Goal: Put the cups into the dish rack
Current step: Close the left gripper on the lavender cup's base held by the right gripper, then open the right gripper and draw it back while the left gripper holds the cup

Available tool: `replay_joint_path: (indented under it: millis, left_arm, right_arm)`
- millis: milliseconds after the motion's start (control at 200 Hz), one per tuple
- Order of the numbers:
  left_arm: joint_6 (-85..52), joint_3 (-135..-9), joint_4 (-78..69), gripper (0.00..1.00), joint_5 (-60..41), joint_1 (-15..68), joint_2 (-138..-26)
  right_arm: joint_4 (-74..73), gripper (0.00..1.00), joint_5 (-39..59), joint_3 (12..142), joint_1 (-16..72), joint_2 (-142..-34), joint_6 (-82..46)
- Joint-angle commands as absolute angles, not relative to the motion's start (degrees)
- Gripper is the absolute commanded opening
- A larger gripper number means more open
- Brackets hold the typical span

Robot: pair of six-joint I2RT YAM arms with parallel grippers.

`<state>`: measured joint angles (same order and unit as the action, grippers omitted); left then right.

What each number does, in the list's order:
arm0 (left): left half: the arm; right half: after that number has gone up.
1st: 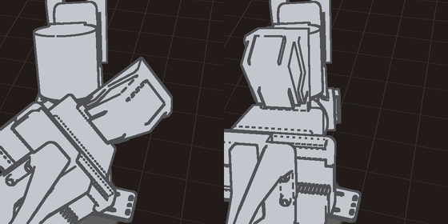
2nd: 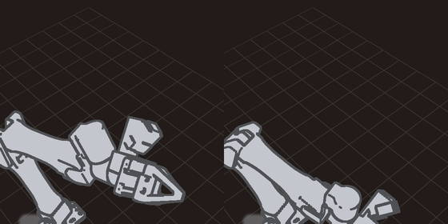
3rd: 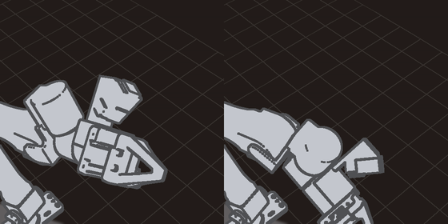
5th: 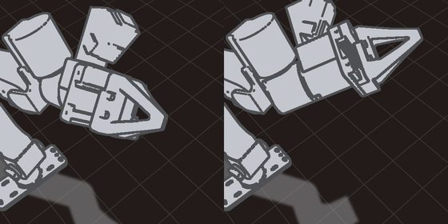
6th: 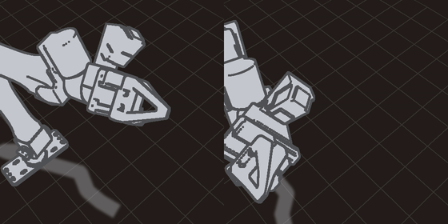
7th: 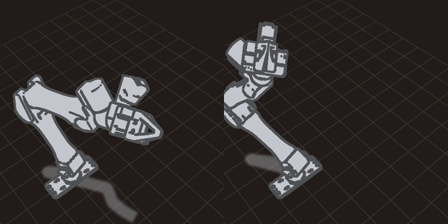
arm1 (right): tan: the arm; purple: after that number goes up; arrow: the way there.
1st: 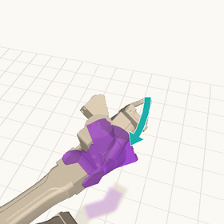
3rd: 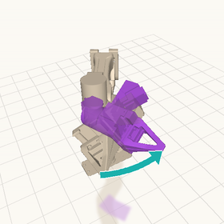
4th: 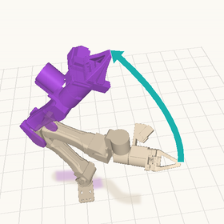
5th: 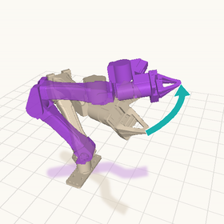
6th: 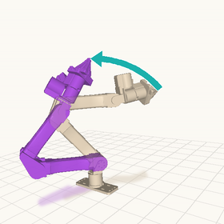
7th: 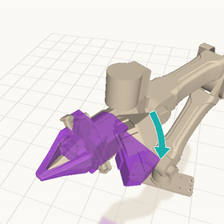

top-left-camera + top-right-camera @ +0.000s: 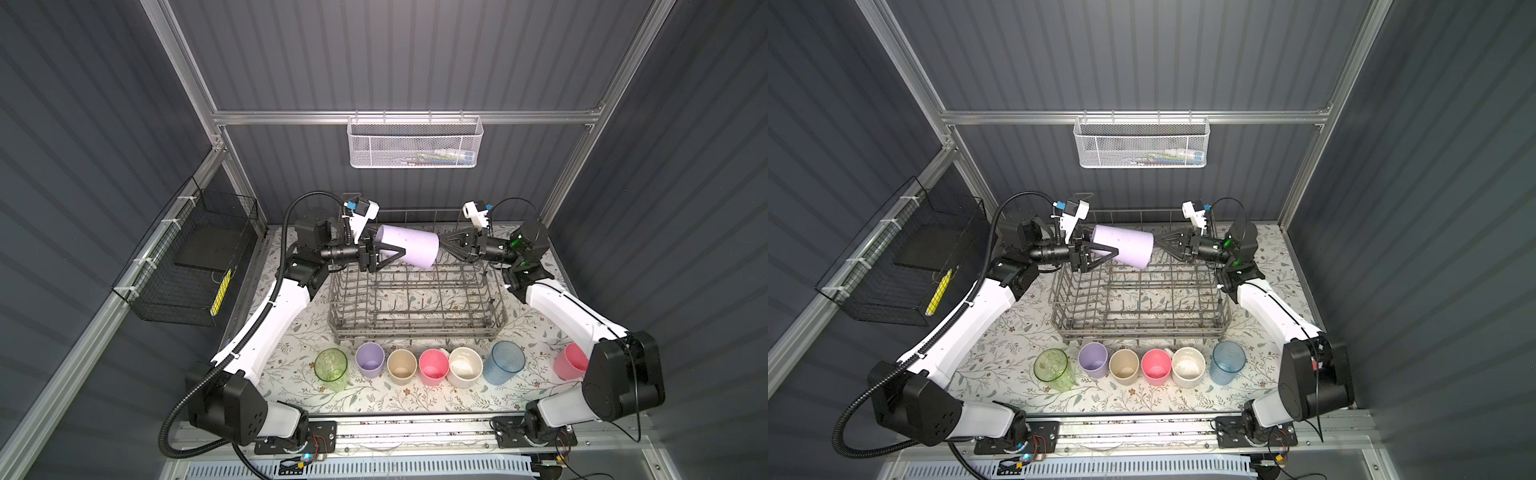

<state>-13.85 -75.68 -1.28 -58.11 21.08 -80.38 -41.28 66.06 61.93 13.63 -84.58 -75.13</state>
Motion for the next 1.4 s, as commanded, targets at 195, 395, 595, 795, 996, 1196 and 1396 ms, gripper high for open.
replay_joint_path:
  millis: [195,395,595,795,996,1196,1396]
  left_arm:
    - [-13.88,-75.33,-1.88,0.18,-58.94,21.53,-78.93]
    - [-11.90,-76.53,2.19,0.18,-56.40,21.53,-79.32]
    - [-9.08,-79.85,9.57,0.20,-51.01,21.53,-81.06]
    - [-5.28,-85.59,18.46,0.20,-43.79,21.54,-83.80]
    - [-1.56,-91.82,28.37,0.20,-33.83,21.87,-87.86]
    - [0.77,-99.72,35.82,0.20,-24.88,23.05,-94.39]
    - [2.77,-108.20,40.74,0.20,-18.41,24.82,-101.90]
  right_arm:
    - [-35.63,0.34,65.18,61.53,10.60,-81.11,-70.20]
    - [-22.83,0.34,62.91,61.10,6.43,-76.29,-62.41]
    - [6.95,0.34,53.60,65.67,2.72,-70.64,-42.17]
    - [17.16,0.34,47.32,66.13,-0.44,-68.63,-35.33]
    - [20.10,0.34,44.61,65.15,-2.32,-67.86,-32.48]
    - [20.91,0.34,43.95,64.77,-3.33,-68.11,-31.13]
    - [21.91,0.34,43.34,64.43,-4.09,-68.38,-29.58]
